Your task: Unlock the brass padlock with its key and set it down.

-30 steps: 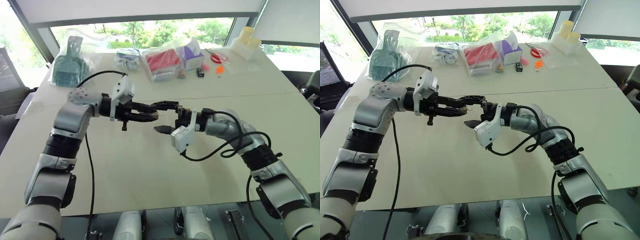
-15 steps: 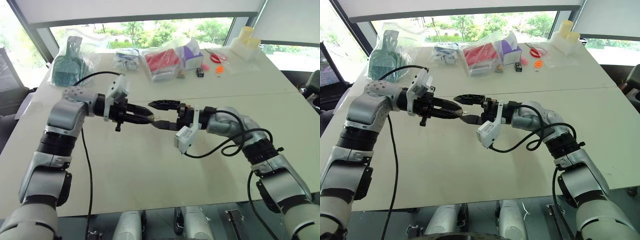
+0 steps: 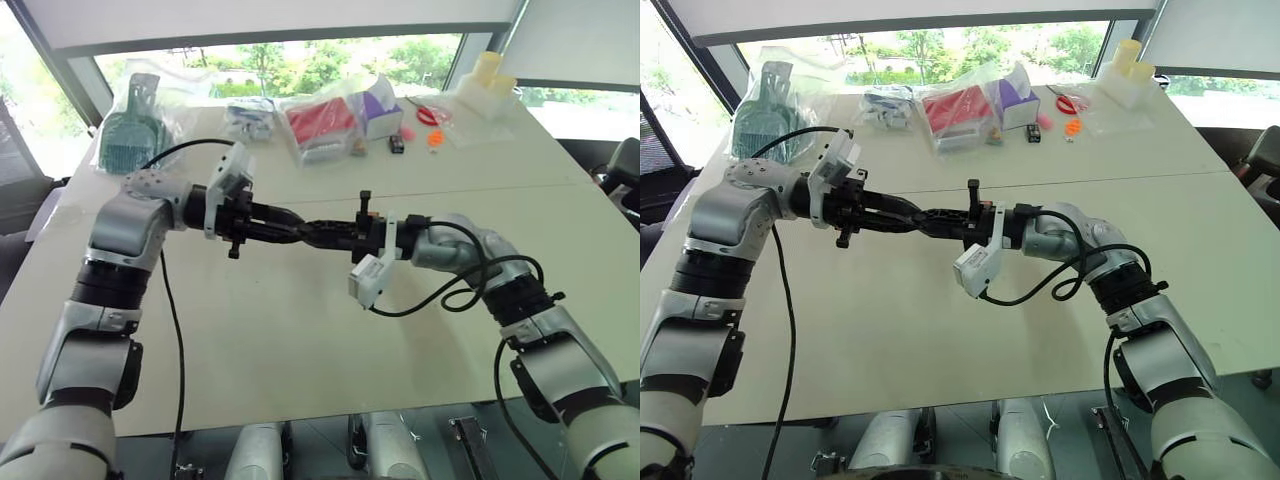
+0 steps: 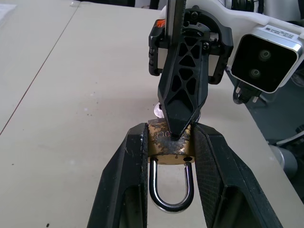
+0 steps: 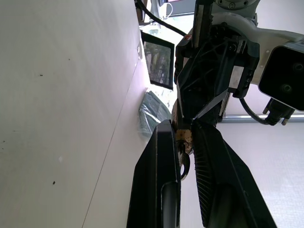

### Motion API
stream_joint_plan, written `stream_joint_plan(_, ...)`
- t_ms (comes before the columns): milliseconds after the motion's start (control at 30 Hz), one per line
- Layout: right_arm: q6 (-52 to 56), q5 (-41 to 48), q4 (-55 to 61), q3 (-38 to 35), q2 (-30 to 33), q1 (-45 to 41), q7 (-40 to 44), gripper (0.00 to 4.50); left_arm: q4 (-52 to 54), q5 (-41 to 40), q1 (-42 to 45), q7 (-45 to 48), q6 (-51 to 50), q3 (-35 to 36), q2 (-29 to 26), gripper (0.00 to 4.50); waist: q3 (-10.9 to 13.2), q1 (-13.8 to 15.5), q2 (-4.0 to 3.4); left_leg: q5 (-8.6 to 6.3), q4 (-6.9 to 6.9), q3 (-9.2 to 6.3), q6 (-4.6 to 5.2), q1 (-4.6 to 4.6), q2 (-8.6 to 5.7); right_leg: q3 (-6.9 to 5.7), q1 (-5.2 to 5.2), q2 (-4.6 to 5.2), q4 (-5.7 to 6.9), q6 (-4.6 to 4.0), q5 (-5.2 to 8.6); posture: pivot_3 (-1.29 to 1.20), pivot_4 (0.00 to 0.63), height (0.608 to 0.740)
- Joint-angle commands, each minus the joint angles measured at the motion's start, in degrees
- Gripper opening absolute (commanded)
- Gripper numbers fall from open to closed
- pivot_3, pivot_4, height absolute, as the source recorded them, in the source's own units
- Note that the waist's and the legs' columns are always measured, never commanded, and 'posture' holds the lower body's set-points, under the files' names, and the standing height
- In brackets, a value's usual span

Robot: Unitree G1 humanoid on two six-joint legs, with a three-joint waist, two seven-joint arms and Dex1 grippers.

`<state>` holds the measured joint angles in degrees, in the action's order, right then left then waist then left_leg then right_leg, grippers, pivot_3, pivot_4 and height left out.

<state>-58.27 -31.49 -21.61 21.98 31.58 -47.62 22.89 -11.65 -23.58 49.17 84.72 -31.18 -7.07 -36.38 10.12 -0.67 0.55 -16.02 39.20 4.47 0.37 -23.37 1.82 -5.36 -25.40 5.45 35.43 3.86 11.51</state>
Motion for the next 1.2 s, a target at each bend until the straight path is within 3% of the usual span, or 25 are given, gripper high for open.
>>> stream_joint_plan(33, 0.26, 1.48, 0.42, -0.29, -0.51, -2.38, 0.35, 0.02, 3.72, -2.57, 0.34, 0.97, -1.03, 0.56, 0.18, 0.76, 0.0, -0.02, 0.0, 0.0, 0.0, 0.0, 0.0, 0.0, 0.0, 0.01, 0.0, 0.0, 0.0, 0.0, 0.0, 0.0, 0.15, 0.74)
stream_joint_plan(700, 3.56, 7.71, 0.14, -0.19, -1.64, -1.86, 5.74, 0.02, 5.63, -2.83, 0.19, 0.54, -2.44, 1.03, 0.75, 0.76, 0.0, -0.04, 0.0, 0.01, 0.0, 0.0, -0.01, 0.01, 0.0, 0.01, 0.0, 0.0, 0.01, 0.0, 0.0, 0.0, 0.15, 0.74)
stream_joint_plan(933, 3.1, 7.37, 1.13, -0.14, -1.55, -1.41, 6.51, 0.0, 6.08, -2.25, -0.23, -0.15, -1.31, 1.14, 0.68, 4.05, 0.0, -0.07, 0.0, 0.01, 0.0, 0.01, -0.02, 0.01, -0.01, 0.02, 0.0, 0.0, 0.01, 0.0, 0.0, 0.0, 0.15, 0.74)
stream_joint_plan(1200, 3.29, 7.36, 1.38, -0.01, -1.75, -1.23, 6.66, 0.0, 5.87, -2.07, -0.52, -2.16, -1.07, 2.47, -0.28, 4.05, 0.0, -0.03, 0.0, 0.01, 0.0, 0.0, -0.02, 0.01, 0.0, 0.02, 0.0, -0.01, 0.02, 0.0, 0.0, 0.0, 0.15, 0.74)
